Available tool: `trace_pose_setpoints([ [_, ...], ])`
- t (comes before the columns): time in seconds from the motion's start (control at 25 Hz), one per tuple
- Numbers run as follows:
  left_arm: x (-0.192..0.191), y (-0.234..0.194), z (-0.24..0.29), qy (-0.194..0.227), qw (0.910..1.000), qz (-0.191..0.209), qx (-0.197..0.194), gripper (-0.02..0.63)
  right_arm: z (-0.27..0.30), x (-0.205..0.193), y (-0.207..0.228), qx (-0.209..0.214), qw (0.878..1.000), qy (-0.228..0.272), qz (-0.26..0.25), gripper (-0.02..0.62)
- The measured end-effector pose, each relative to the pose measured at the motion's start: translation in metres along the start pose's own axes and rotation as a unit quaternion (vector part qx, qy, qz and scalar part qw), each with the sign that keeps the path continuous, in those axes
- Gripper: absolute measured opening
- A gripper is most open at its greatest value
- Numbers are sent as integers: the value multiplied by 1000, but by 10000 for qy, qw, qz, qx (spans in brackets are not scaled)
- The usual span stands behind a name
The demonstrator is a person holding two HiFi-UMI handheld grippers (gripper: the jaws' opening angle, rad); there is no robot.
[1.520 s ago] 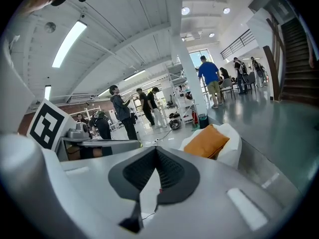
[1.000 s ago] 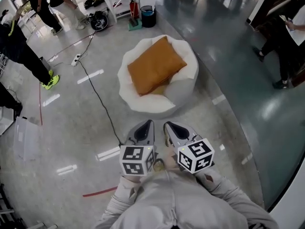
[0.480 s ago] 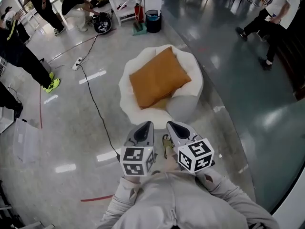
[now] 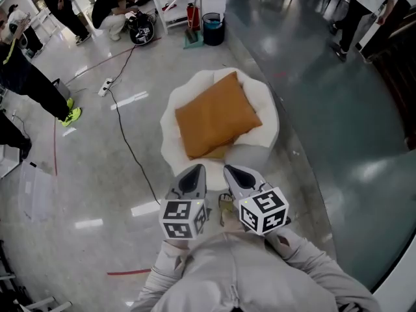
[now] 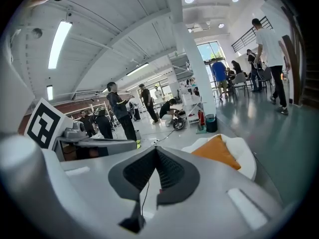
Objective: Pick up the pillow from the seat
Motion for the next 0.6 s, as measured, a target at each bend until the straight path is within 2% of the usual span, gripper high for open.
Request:
trace_pose_setpoints([
  [0.32,16,5,55,83,9997,-90,191,0,27,19,55,255,9996,-116,-79,0],
  [0.6,19,7,81,-59,9994,-186,284,0,35,23,85,248,9994,-238,107,0],
])
Point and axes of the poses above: the fingertips, and each gripper's own axes: z forward along the fingers, y to its right, x out of its top, the point moved 10 cm from there along -z, backward along the fingers, and after that the axes turned 2 degrees about -y, right-handed, at the moved point
